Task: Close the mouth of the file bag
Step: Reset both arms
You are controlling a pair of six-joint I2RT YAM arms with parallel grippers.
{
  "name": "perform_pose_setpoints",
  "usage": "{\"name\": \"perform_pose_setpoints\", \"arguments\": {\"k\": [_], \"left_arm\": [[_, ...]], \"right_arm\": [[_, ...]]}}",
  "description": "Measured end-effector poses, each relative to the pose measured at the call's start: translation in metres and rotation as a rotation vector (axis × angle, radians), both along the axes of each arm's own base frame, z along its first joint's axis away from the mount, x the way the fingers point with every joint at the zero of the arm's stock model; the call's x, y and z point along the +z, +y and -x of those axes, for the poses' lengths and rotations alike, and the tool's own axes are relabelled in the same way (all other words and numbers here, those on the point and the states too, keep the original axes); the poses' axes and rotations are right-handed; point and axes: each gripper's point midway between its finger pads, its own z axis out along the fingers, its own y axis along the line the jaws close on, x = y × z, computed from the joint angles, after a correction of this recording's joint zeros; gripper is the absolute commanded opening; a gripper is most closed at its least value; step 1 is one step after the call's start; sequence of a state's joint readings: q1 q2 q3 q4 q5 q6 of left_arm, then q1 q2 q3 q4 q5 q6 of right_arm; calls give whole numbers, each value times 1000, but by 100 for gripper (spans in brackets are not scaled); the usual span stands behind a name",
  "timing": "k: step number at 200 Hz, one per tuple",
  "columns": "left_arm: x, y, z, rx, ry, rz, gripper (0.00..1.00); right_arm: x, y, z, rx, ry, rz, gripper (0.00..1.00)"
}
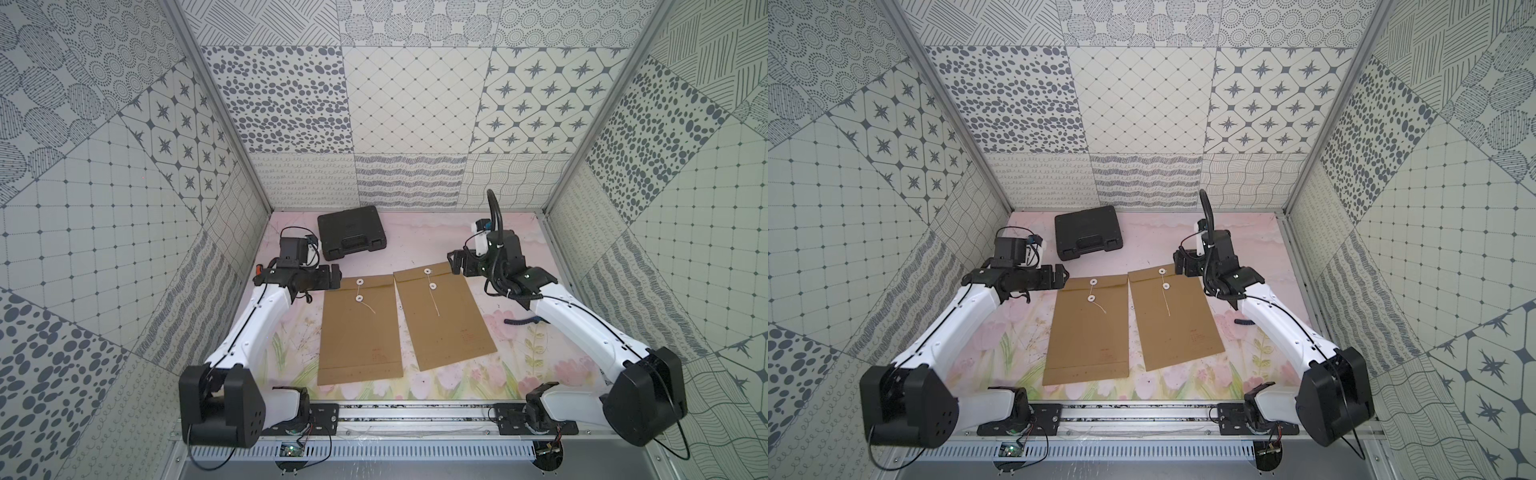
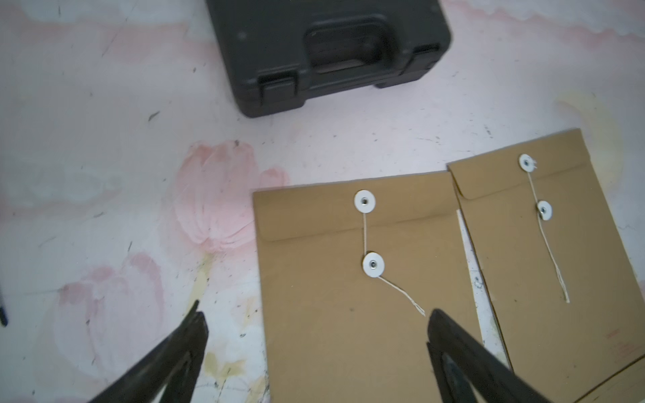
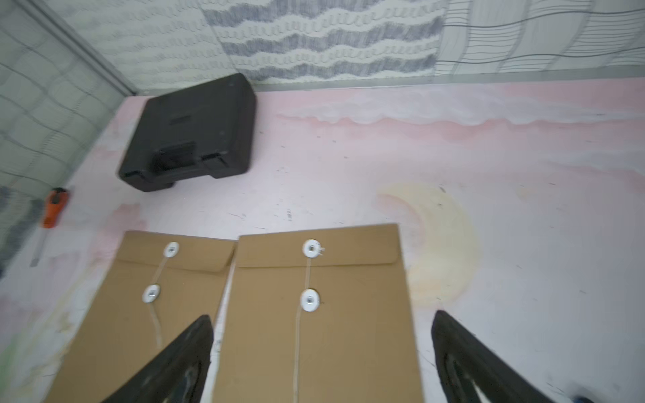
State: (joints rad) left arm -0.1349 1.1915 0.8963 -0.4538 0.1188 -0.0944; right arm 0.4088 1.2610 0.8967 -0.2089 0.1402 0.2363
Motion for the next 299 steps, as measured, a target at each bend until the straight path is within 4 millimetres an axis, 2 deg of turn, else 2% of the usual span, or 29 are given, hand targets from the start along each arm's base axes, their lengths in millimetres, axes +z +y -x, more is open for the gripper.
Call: {"name": "perform_pose_setpoints", "arguments": {"k": [17,29,39,54,72,87,106,132,158,197,211,237,299], "left_arm": [[-8,-6,7,-14,-97,-60,99],[-21,0,9,12,-148,-115,99],[-32,7,9,39,-174,-163,99],[-47,19,6,75,-197,-229,99],[-61,36,0,128,-212,-270,99],[-71,51,-5,181,-231,-271,99],[-79,63,-12,216,-251,-266,99],[-84,65,-24,204,-295,-255,99],[-91,64,-30,192,-329,-251,99],[-120,62,-31,165,-335,-260,99],[-118,64,-36,177,-346,-260,98],[-103,80,-49,247,-395,-245,98],[-95,89,-54,300,-426,-227,98]], "right_arm": [[-31,-57,-5,-165,-48,147,99],[-53,-99,-3,-279,-54,248,99],[-70,-124,1,-345,-51,308,99],[-92,-146,6,-403,-60,362,99],[-116,-159,8,-427,-34,379,99],[-122,-159,-1,-411,-19,369,99],[-109,-150,-14,-381,-99,305,99],[-97,-139,-21,-343,-206,238,99],[-104,-136,-20,-309,-214,212,99],[-112,-134,-21,-292,-227,189,99],[-111,-135,-22,-292,-231,180,99],[-112,-141,-22,-306,-228,158,99],[-112,-141,-22,-303,-227,145,99]]}}
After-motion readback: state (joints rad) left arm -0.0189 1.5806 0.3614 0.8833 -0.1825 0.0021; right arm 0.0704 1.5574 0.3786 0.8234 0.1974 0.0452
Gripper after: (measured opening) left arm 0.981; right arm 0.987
